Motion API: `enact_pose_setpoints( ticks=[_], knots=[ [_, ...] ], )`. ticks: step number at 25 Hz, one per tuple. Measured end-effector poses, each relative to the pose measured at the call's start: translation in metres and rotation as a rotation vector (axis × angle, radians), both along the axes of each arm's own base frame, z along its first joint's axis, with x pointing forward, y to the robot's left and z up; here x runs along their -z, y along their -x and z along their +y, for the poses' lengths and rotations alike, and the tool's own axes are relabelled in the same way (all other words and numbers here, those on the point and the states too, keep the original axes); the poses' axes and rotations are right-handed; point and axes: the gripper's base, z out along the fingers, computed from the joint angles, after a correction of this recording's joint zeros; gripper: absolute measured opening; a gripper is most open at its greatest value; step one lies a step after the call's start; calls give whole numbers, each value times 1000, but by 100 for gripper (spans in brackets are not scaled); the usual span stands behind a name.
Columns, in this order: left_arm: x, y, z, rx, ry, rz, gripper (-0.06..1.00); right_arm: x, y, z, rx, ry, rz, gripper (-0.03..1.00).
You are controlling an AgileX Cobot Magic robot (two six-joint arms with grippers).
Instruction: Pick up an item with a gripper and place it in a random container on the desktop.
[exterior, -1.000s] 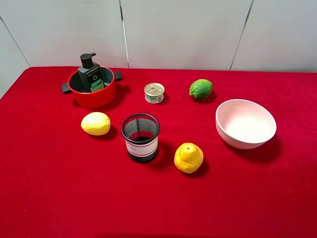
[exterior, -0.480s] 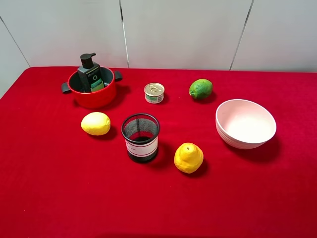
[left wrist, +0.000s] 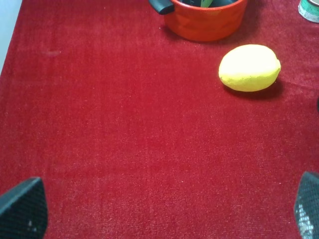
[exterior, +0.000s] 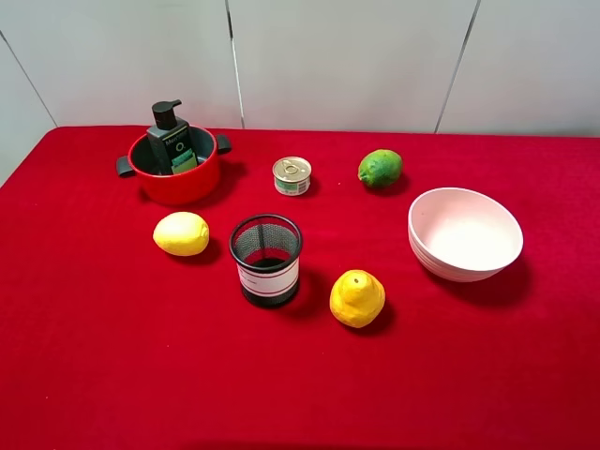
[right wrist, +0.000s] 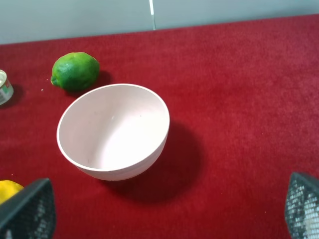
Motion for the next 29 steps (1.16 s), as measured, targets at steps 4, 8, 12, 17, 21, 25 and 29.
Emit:
enact_pose_setpoints(
  ticks=[4, 8, 12, 17, 21, 25, 29],
  knots=[
    [0, 0, 0, 0, 0, 0, 99, 0, 0, 0, 0, 0, 0, 69],
    [0, 0, 0, 0, 0, 0, 99, 0, 0, 0, 0, 0, 0, 69],
    [0, 0, 0, 0, 0, 0, 99, 0, 0, 0, 0, 0, 0, 69],
    [0, 0, 0, 0, 0, 0, 99, 0, 0, 0, 0, 0, 0, 69],
    [0, 0, 0, 0, 0, 0, 99, 0, 0, 0, 0, 0, 0, 69],
    [0, 0, 0, 0, 0, 0, 99, 0, 0, 0, 0, 0, 0, 69],
    [0, 0, 0, 0, 0, 0, 99, 0, 0, 0, 0, 0, 0, 69]
  ],
)
